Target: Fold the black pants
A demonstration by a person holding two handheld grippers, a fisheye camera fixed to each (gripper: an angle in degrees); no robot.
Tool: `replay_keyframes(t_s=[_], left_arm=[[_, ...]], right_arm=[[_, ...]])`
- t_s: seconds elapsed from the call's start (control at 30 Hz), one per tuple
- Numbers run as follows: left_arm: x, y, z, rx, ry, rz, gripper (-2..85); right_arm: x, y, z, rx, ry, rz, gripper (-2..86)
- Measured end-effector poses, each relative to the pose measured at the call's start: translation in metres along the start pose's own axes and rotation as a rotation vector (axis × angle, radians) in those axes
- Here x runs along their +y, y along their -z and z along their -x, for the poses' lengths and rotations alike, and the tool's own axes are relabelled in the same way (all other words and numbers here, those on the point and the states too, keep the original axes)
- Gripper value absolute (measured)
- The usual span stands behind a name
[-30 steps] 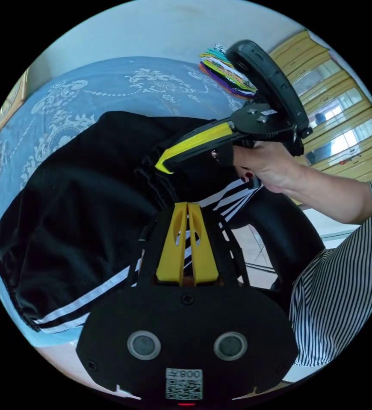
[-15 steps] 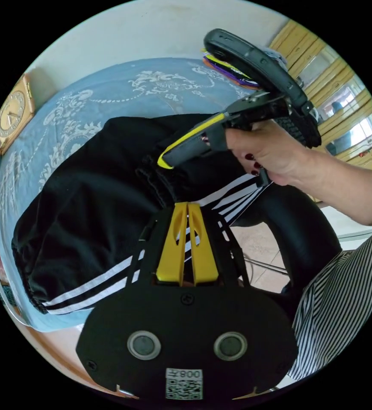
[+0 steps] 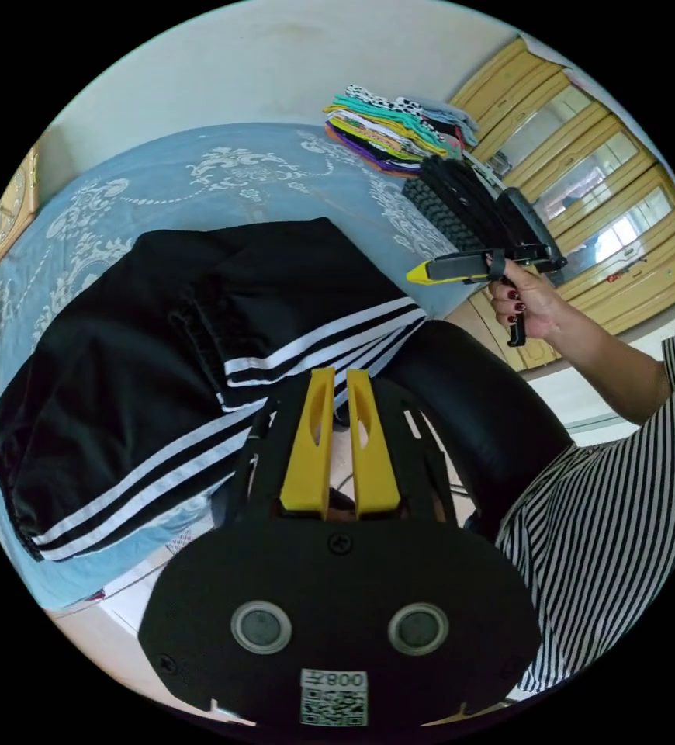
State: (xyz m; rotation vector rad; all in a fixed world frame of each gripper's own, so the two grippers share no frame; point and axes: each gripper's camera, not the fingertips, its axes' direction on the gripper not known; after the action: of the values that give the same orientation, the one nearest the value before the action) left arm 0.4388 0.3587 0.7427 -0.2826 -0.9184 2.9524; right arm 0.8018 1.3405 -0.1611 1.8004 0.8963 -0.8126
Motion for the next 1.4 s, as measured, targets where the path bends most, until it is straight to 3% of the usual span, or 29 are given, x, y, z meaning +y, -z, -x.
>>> replay_keyframes(t_s=[0.3, 0.57, 0.73, 1.0, 1.4], left_arm=[[-0.016, -0.044, -0.066, 0.013, -0.135, 0.025, 12.6], [-0.038, -0.104, -0.13, -0.157, -0.246, 0.098, 14.0], [-0.031, -0.124, -0.146, -0.289, -0.231, 0.131, 7.1], [-0.015, -0.117, -0.145, -0.194, -0.144, 0.06, 4.9], [0.002, -0.094, -0.158, -0.156, -0.138, 0.027, 4.2]], right_arm=[[0.017, -0.026, -0.08, -0.29, -0.147, 0.07, 6.3], [0.02, -0.028, -0.112, -0.468, -0.145, 0.062, 5.4], [0.015, -0.029, -0.119, -0.495, -0.117, 0.073, 5.4], [-0.016, -0.017, -0.154, -0.43, -0.187, -0.033, 7.4], [-0.1, -0.051, -0.153, -0.467, -0.224, 0.048, 7.7]])
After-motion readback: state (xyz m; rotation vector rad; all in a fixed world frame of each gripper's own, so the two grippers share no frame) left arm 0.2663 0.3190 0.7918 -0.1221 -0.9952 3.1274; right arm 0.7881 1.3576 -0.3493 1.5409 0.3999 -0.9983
